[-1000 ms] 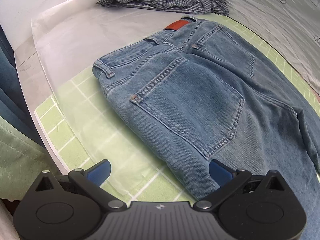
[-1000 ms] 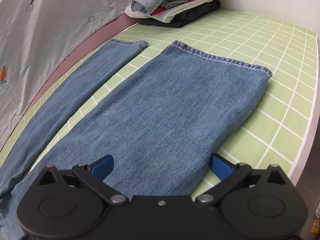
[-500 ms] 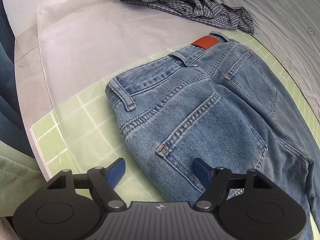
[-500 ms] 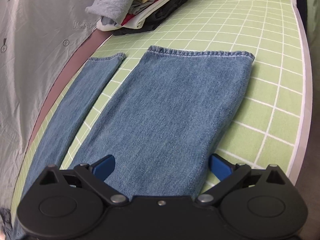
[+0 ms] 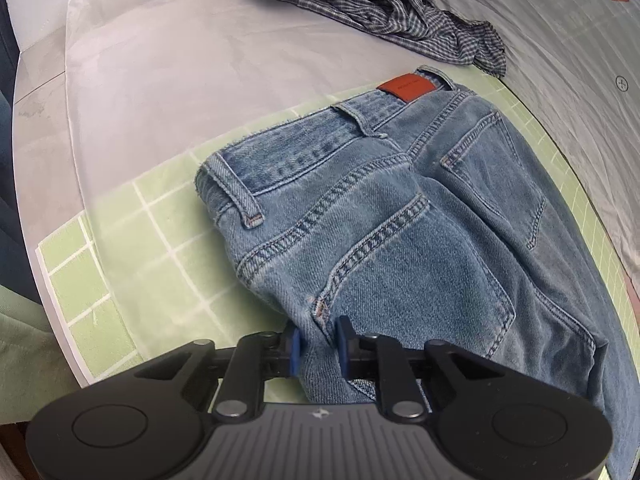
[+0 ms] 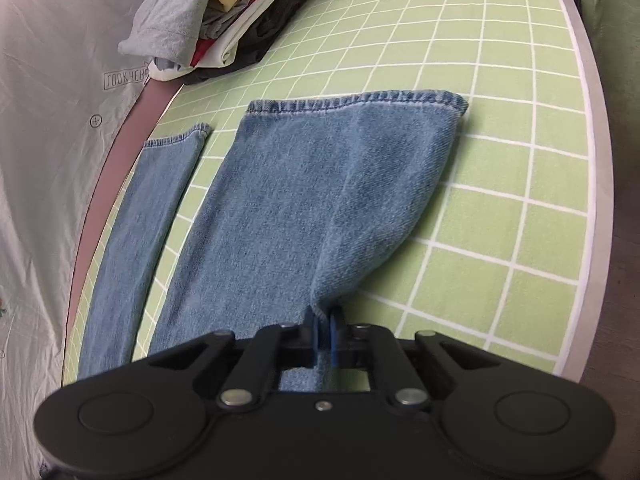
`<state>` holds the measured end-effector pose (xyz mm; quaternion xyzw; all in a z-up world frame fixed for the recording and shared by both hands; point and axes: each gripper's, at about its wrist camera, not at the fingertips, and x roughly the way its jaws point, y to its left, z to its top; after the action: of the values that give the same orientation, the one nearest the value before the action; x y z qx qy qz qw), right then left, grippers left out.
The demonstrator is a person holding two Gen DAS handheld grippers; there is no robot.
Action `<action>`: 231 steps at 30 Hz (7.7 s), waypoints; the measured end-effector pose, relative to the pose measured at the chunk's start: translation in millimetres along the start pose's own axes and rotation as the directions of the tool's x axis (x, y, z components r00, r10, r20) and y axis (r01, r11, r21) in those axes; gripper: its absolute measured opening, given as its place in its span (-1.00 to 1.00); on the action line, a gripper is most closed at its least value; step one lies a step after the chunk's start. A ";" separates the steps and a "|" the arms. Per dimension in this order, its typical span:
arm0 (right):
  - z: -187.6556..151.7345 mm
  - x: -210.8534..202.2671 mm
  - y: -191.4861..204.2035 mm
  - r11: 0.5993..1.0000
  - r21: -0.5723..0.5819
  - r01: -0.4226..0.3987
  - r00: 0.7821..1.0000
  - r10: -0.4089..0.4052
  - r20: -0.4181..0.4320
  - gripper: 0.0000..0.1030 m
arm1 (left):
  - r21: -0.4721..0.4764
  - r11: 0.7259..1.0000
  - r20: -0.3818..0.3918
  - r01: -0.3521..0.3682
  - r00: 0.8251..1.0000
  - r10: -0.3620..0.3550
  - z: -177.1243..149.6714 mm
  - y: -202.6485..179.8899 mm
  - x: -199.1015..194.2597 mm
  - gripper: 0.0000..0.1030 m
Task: Fold clothes
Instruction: 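Hold the waistband with the left tool while the right tool lifts one leg hem onto the other, then grasp the waistband with the left tool while the right tool straightens the stacked leg hems, then release the leg hems with the right tool and open the left tool, then grasp the waistband with the left tool and fold it over toward the legs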
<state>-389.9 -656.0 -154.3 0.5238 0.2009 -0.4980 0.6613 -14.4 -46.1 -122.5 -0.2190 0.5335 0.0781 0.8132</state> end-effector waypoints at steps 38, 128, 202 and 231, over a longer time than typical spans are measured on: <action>77.3 77.7 305.2 0.822 -0.521 -0.229 0.946 0.314 0.080 -0.84 | 0.152 0.978 0.452 -0.143 0.890 0.060 106.3 -200.9 -27.9 -0.63; 62.5 144.9 206.2 0.789 -0.587 0.183 0.978 -0.086 0.189 0.30 | 0.062 0.985 0.032 -0.159 0.987 0.157 4.9 -101.1 33.1 0.04; -39.7 128.2 217.3 0.677 -0.729 0.103 0.994 -0.052 0.092 1.00 | -0.286 0.955 0.197 0.077 0.980 -0.020 56.0 -6.5 33.0 0.67; -55.5 123.1 199.6 0.682 -0.724 0.099 0.981 0.057 0.188 1.00 | 0.637 0.770 0.284 0.027 0.921 -0.267 -37.4 -223.0 -51.0 -0.51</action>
<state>-150.2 -670.6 -173.5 0.1631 0.3230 -0.4330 0.8256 13.5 -256.0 -28.2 0.0374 0.3525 -0.1286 0.9262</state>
